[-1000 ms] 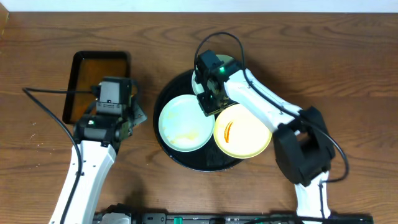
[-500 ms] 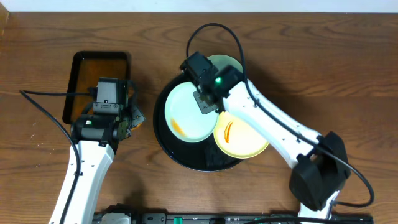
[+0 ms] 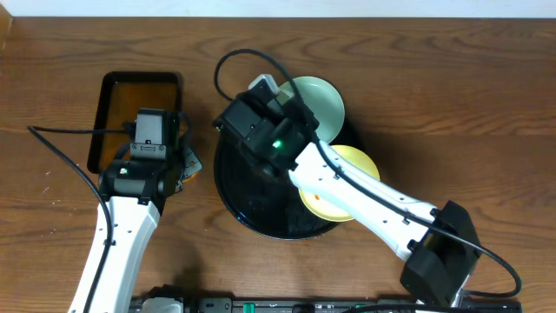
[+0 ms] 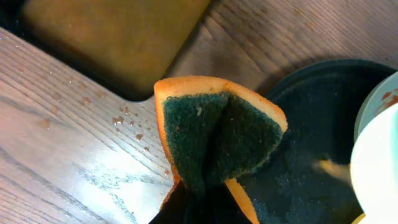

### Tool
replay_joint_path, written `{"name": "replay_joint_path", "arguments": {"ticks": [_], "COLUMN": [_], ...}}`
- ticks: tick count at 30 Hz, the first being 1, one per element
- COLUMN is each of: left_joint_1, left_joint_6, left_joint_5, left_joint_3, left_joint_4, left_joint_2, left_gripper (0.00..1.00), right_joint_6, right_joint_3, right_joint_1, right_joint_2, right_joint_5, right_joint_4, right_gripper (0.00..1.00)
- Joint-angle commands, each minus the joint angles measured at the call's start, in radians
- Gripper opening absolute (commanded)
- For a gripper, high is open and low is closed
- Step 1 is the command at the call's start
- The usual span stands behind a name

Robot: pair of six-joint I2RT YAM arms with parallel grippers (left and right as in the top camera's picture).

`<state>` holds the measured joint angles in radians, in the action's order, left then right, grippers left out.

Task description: Clean dirty plates on tray and stack at the side

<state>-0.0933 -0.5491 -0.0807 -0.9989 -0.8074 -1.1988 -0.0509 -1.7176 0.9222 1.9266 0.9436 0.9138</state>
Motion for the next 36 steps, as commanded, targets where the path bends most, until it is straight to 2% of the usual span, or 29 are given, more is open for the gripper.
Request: {"name": "replay_joint_path", "arguments": {"ticks": [1, 7, 23, 28, 31, 36], "left_joint_1": [0.005, 0.005, 0.005, 0.005, 0.005, 0.005], "left_joint_6": [0.009, -0.029, -0.043, -0.043, -0.043, -0.043], "left_joint_5": [-0.001, -0.002, -0.002, -0.002, -0.001, -0.001], "left_joint_3": [-0.006, -0.006, -0.006, -0.006, -0.005, -0.004], "left_joint_4": [0.0, 0.0, 0.0, 0.0, 0.0, 0.0], "left_joint_2": [0.005, 0.005, 0.004, 0.004, 0.004, 0.004], "left_gripper": [0.08, 0.07, 0.07, 0.07, 0.08, 0.08], "right_joint_6": [0.079, 0.094, 0.056, 0.035, -0.05, -0.102], "right_joint_3": [-0.019, -0.019, -0.019, -0.019, -0.019, -0.019], "right_joint_1": [0.018, 0.022, 0.024, 0.023, 0.01, -0.081], "right_joint_2": [-0.023, -0.023, -0.023, -0.023, -0.023, -0.023], "right_joint_5": [0.116, 0.175, 0.117, -0.13, -0.325, -0.64], "right_joint_4": [-0.014, -0.034, -0.035, -0.024, -0.002, 0.019], "right_gripper": [0.01, 0.01, 0.01, 0.01, 0.01, 0.01]}}
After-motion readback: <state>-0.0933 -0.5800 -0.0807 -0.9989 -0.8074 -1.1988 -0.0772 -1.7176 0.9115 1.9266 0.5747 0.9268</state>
